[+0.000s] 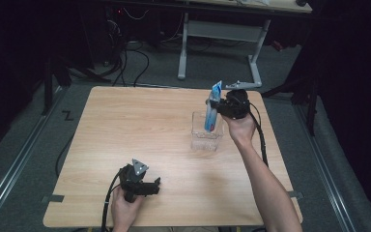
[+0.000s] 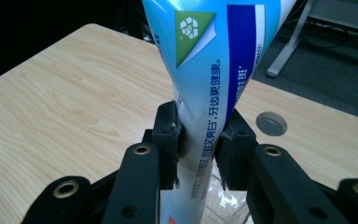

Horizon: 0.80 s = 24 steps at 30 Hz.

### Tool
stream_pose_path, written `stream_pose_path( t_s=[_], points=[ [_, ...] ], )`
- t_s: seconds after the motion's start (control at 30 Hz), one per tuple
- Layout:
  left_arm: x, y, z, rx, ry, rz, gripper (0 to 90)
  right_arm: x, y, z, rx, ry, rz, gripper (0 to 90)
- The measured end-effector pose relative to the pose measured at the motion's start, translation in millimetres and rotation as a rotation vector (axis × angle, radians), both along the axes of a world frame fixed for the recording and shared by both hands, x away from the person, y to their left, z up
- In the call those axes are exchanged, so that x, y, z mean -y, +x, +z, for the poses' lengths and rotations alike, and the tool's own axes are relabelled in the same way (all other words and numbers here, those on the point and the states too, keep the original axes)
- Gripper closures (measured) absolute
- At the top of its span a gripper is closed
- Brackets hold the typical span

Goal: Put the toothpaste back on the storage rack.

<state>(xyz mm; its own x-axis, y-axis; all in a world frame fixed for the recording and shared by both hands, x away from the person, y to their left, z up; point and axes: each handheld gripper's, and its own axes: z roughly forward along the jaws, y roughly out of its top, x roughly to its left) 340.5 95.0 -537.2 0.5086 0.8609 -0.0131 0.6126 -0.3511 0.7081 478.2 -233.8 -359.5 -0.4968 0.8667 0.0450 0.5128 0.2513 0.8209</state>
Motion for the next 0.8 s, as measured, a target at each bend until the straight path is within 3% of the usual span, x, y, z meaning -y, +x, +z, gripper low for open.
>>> stream_pose_path(
  t_s=[0.47,0.8],
  points=[
    [0.2,0.0,0.0,-0.001,-0.001,0.002,3.7,10.3,-5.7,-14.3,-0.025,-0.01,-0.005,73.0],
    [0.5,0.1,-0.2,0.002,-0.004,0.005,3.7,10.4,-7.1,-23.4,-0.051,-0.045,-0.004,73.2]
  ],
)
